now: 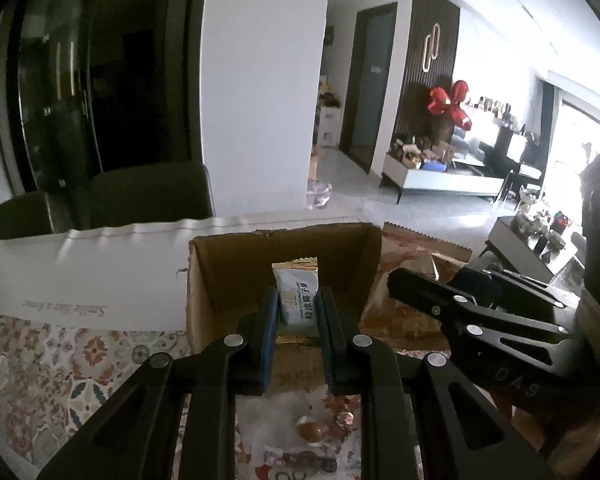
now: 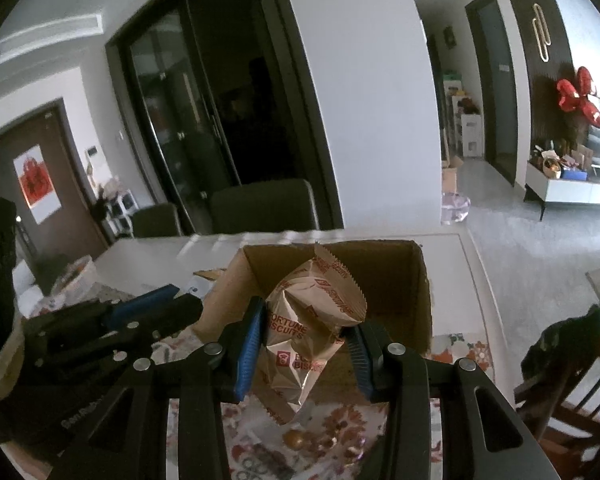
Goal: Organize snacks
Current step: 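Carry both packets over the cardboard box and open both tools to drop them, then withdraw both tools from the box back toward the snacks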
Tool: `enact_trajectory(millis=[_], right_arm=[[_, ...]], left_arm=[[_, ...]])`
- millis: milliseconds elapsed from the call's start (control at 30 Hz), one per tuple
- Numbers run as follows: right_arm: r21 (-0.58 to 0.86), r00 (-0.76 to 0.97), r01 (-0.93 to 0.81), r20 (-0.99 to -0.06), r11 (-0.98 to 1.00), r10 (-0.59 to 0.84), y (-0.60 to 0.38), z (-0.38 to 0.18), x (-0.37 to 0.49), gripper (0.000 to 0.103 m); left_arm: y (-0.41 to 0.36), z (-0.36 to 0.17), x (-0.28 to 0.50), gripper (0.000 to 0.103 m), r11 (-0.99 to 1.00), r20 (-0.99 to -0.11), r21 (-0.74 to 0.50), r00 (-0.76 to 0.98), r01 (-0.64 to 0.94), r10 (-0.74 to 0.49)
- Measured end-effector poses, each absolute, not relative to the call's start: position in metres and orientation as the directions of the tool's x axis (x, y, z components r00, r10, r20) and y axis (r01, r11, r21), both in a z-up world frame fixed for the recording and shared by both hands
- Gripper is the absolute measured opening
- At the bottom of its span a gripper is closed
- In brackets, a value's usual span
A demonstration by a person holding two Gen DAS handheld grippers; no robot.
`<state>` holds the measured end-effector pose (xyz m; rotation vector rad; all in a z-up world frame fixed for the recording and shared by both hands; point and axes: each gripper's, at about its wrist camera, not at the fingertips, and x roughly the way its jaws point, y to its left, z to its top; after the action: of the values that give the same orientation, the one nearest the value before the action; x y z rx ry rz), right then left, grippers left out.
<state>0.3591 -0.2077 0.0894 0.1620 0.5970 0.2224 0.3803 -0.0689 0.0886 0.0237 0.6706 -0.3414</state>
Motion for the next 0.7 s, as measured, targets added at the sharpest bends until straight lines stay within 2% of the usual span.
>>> enact_trajectory(millis=[433, 467, 500, 567, 600, 700], right_arm=[[0.152, 0.742, -0.092, -0.648, 0.984, 0.169, -0.213, 0.065, 0.419, 0.042], [0.148, 0.74, -0.089, -0.653, 0.985, 0.165, -0.213, 0.064, 0.42, 0.042], [0.143, 0.735, -0.085, -0.659, 0.986, 0.159, -0.213, 0.063, 0.422, 0.043], [0.134, 0.73, -0.074, -0.668, 0.988, 0.145, -0.215, 0.063, 0.422, 0.055], [0.126, 0.734, -0.065, -0.666, 0.99, 0.133, -0.216, 0.063, 0.42, 0.061], [0.106, 0.748, -0.046, -0.656, 0.993, 0.105, -0.217, 0.066, 0.41, 0.061]], left_arm=[[-0.069, 0.057, 0.442, 0.022, 0.958, -0.713, -0.069, 0.658, 0.277, -0.241], [-0.068, 0.056, 0.442, 0.026, 0.96, -0.714, -0.064, 0.66, 0.271, -0.234], [-0.067, 0.056, 0.443, 0.037, 0.962, -0.715, -0.063, 0.661, 0.266, -0.23], [-0.063, 0.058, 0.439, 0.051, 0.966, -0.707, -0.072, 0.671, 0.248, -0.225], [-0.061, 0.06, 0.436, 0.054, 0.968, -0.701, -0.071, 0.679, 0.239, -0.219], [-0.057, 0.064, 0.424, 0.061, 0.97, -0.69, -0.061, 0.692, 0.236, -0.212]])
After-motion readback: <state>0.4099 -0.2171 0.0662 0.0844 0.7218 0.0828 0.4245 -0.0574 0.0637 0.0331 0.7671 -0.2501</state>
